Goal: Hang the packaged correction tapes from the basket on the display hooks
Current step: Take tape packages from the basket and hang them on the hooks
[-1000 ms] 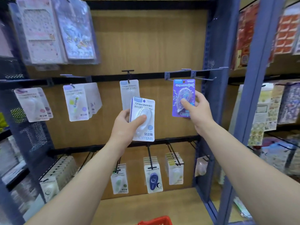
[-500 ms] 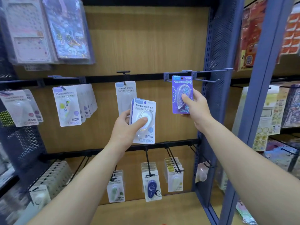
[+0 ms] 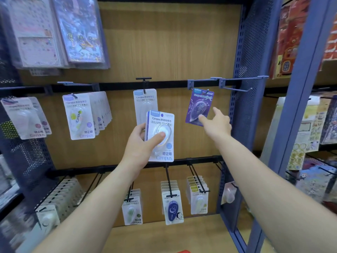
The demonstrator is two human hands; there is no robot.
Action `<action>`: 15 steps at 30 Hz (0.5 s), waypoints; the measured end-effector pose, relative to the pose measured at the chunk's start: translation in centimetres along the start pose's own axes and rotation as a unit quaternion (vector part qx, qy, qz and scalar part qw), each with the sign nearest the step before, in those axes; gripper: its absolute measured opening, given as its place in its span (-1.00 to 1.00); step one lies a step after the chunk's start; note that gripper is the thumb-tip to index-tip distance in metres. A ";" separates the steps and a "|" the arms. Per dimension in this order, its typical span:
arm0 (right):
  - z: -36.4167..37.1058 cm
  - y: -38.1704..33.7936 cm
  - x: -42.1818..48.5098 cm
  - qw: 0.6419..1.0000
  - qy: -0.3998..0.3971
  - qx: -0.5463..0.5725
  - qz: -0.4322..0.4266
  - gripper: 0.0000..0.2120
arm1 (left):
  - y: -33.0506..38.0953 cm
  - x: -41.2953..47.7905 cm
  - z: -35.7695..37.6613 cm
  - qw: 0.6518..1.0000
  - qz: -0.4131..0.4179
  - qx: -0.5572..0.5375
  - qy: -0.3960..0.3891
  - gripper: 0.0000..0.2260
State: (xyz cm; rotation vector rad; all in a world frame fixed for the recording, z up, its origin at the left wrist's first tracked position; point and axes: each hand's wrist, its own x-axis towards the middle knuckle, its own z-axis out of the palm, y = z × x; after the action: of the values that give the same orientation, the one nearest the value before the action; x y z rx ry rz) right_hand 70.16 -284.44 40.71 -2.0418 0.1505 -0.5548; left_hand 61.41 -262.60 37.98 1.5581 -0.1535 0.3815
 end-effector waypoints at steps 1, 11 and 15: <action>0.4 -0.1 -1.3 1.000 0.014 -0.001 -0.010 -0.41 | -0.1 0.0 -0.1 1.000 0.000 0.001 -0.001 -0.68; 3.9 -1.8 -11.4 0.931 -0.233 0.275 -0.050 -0.78 | -0.2 -0.8 -1.8 1.000 -0.001 -0.017 0.007 -0.58; 4.8 -3.3 -11.2 0.932 -0.228 0.276 -0.057 -0.75 | 0.7 -1.0 -3.2 1.000 0.005 -0.013 0.017 -0.55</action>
State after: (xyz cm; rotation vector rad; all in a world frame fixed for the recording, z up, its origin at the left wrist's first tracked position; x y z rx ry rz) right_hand 61.92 -275.23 37.87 -1.5740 -0.3688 -0.1493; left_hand 59.83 -259.58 38.26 1.5252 -0.1390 0.4112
